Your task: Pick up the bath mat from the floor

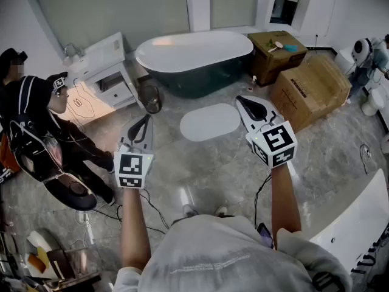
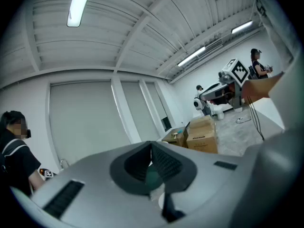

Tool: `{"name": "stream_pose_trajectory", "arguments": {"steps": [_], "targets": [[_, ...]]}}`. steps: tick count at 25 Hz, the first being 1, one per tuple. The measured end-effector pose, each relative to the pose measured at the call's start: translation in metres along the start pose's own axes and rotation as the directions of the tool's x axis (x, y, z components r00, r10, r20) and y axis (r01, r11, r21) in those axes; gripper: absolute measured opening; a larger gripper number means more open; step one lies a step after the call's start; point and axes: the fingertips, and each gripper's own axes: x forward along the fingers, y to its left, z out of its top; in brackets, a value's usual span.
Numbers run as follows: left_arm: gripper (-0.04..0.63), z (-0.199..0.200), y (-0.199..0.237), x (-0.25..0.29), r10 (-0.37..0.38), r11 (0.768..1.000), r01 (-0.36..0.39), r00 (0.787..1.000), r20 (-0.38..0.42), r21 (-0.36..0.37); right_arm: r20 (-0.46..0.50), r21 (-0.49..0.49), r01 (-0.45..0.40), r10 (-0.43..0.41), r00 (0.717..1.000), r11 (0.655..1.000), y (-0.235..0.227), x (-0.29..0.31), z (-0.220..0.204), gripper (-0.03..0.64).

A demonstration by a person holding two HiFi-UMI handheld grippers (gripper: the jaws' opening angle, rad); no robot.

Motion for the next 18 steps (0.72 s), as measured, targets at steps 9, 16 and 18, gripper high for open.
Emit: {"name": "stream_pose_trajectory", "arguments": {"steps": [9,16,18], "targets": [[0.017,0.002,-0.039,-0.002,0.022,1.0,-0.023,0.999,-0.037,-0.01,0.014,0.04,-0.062,0.062,0.998,0.997,-0.011,-0.03,-0.02,0.015],[0.017,-0.005,-0.07,0.003,0.007,1.0,-0.008,0.997,-0.075,-0.017,-0.008,0.061,-0.083,0.084,0.996,0.995,-0.025,-0.043,-0.047,0.015],[0.017,-0.006,-0.074,0.007,0.006,1.0,-0.008,0.997,-0.08,-0.018,-0.014,0.061,-0.086,0.087,0.996,0.994,-0.029,-0.044,-0.053,0.014]]}}
